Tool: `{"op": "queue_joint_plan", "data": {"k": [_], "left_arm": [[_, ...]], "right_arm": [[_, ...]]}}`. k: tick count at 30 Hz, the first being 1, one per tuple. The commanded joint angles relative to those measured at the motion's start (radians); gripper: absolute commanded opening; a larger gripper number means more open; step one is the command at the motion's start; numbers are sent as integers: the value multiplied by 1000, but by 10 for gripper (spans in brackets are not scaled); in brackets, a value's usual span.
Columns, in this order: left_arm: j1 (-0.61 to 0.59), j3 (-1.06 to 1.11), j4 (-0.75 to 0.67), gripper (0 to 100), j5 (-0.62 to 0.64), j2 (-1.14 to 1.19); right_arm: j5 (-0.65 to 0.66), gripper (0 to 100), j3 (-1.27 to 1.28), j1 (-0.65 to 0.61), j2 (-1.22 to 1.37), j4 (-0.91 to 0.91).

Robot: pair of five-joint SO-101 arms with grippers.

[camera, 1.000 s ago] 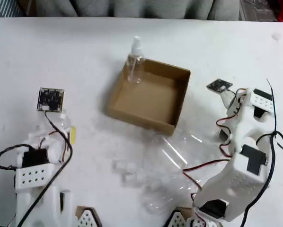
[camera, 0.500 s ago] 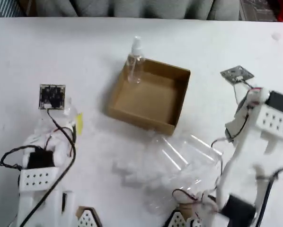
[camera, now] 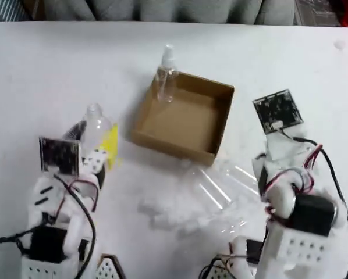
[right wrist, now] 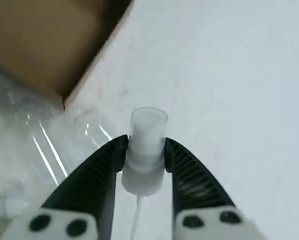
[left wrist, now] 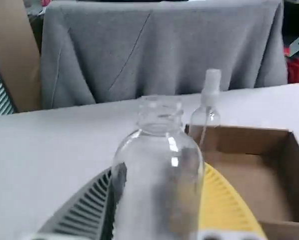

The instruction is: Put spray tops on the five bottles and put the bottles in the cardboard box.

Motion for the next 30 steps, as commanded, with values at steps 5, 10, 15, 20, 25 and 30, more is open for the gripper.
{"op": "queue_joint_plan", "data": {"k": [5,10,15,20,25,30], "left_arm": [[183,48,-127,20,14,-137],[243,215,-333,20,14,-177],[242,319,-450,20,14,-180],[237,358,-459,20,15,-180],[232,388,-459,20,15,-182],[232,394,-459,20,15,-182]], "right_arm": [[-169,18,-6,-93,-36,-220],[-299,18,-5,-130,-25,-438],[-397,18,-5,-203,-25,-667],[-511,17,-5,-363,-27,-823],[-516,18,-3,-556,-22,-924],[-485,18,-5,-733,-21,-1179]]}}
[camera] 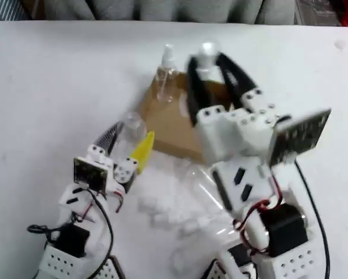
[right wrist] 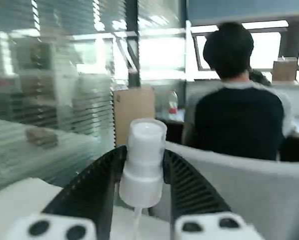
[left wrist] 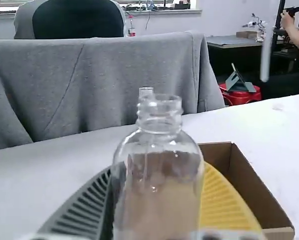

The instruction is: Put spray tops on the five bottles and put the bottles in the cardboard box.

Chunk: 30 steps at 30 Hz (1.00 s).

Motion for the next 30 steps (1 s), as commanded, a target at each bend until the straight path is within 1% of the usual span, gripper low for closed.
{"op": "queue_joint_plan", "data": {"k": [1,2,4,9,16,21,30], "left_arm": [[5,-5,-32,20,11,-18],[5,-5,-32,20,11,-18],[5,-5,-28,20,11,-18],[5,28,-54,20,9,-18],[5,28,-75,20,9,-18],[5,28,-74,20,9,-18],[5,28,-72,20,9,-18]], "right_arm": [[48,17,-6,-114,7,-189],[69,17,-6,-145,7,-216],[92,17,-3,-186,7,-209],[98,16,54,-223,7,-194],[94,16,57,-231,70,-237],[94,16,57,-232,119,-237],[98,16,63,-232,128,-229]]}}
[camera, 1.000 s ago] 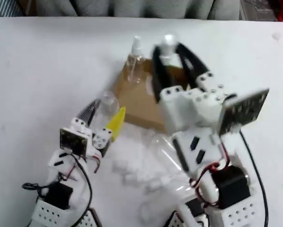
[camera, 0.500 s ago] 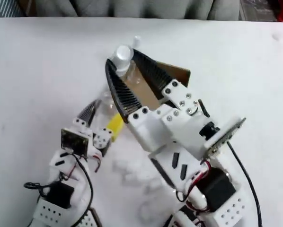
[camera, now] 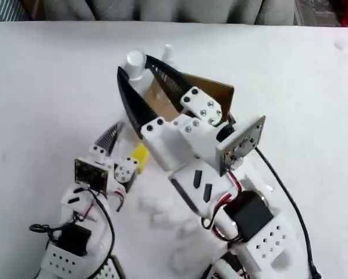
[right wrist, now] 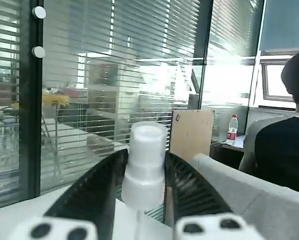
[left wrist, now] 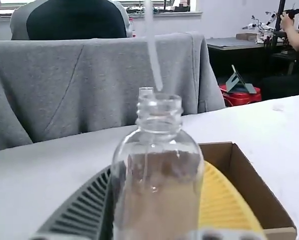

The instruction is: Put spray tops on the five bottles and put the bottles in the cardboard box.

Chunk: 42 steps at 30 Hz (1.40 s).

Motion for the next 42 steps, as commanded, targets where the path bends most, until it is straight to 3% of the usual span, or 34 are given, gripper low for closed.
{"op": "queue_joint_plan", "data": {"k": [1,16,30,36,42], "left_arm": [[5,-3,-32,20,9,-18],[5,-3,-34,20,9,-18],[5,-3,-29,20,9,-18],[5,-3,-28,20,9,-18],[5,-3,-28,20,9,-18]], "right_arm": [[11,16,-6,-4,4,-13],[12,16,-58,-4,131,102],[14,19,-473,-4,371,725],[12,180,-534,-5,403,817],[5,192,-545,-1,390,812]]}}
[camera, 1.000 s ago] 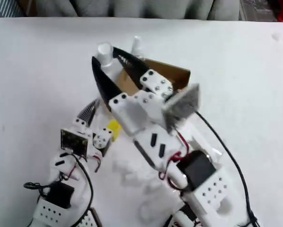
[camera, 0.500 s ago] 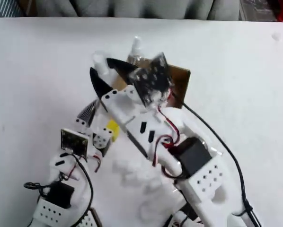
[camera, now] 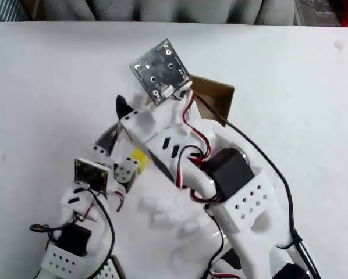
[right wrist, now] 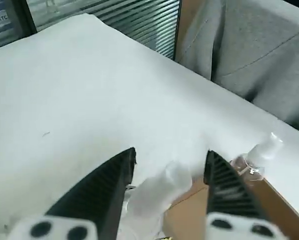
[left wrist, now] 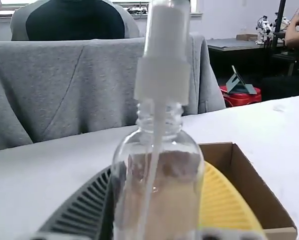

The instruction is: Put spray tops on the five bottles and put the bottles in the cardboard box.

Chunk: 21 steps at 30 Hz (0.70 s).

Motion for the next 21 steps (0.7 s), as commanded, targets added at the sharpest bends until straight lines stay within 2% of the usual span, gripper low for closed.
{"op": "queue_joint_plan", "data": {"k": [1,8,13,15,21], "left_arm": [[5,-3,-28,20,9,-18],[5,-3,-28,20,9,-18],[5,-3,-28,20,9,-18],[5,-3,-28,20,9,-18],[5,-3,-29,20,9,-18]], "right_arm": [[5,191,-72,-1,-21,1],[3,185,-118,113,-24,-12],[-41,5,-120,148,22,-62],[-43,46,-120,150,41,-56],[-40,19,-117,137,96,-48]]}}
